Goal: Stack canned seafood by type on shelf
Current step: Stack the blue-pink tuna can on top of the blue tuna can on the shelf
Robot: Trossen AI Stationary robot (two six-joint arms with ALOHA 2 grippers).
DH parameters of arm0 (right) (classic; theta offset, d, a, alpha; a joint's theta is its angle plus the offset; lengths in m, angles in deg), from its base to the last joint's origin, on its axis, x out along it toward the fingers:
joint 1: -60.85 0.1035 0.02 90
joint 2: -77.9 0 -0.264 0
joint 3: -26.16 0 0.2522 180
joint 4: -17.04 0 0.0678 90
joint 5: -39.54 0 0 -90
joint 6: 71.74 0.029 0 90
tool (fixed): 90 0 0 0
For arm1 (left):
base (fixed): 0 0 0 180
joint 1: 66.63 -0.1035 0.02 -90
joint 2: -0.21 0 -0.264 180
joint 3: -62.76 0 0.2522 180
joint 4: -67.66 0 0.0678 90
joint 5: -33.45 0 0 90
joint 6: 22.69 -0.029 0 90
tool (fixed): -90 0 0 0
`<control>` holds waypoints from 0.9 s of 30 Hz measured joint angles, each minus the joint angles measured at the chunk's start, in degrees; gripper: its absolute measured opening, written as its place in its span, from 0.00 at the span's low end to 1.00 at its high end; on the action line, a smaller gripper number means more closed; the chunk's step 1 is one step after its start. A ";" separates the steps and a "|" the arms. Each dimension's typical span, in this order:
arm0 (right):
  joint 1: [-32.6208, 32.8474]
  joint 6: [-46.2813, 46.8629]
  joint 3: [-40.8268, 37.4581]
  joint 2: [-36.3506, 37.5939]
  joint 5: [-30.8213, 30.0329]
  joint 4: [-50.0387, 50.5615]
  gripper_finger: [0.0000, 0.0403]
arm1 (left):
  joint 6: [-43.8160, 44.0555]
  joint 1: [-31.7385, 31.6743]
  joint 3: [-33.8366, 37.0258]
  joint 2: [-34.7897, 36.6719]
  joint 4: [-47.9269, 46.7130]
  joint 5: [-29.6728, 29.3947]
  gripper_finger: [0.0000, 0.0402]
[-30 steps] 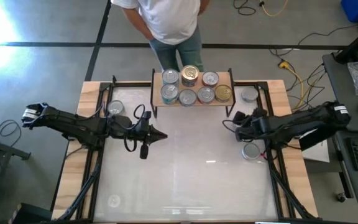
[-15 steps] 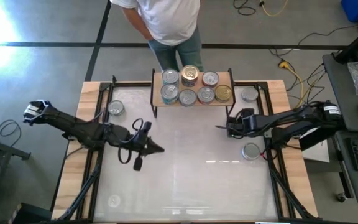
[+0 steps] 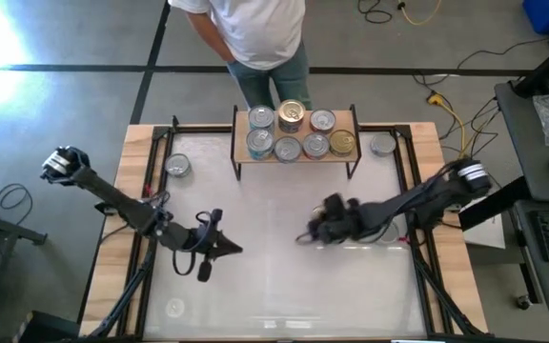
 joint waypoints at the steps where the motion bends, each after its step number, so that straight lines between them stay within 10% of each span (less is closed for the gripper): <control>1: 1.03 -2.31 2.56 -1.98 -0.21 -0.43 0.06 | 0.74 0.02 1.09 -1.41 2.69 -0.52 0.00; 11: 7.66 -36.16 20.63 -4.52 -2.74 0.44 0.21 | 6.43 0.07 -1.19 -19.99 12.13 -8.43 0.00; 19: 10.88 -40.88 12.41 6.06 -2.21 7.89 0.54 | 10.32 0.08 -9.19 -33.26 11.86 -11.95 0.18; 27: 10.17 -46.02 5.08 12.45 -14.75 6.70 0.80 | 17.41 0.08 -13.54 -41.47 11.71 -13.65 0.41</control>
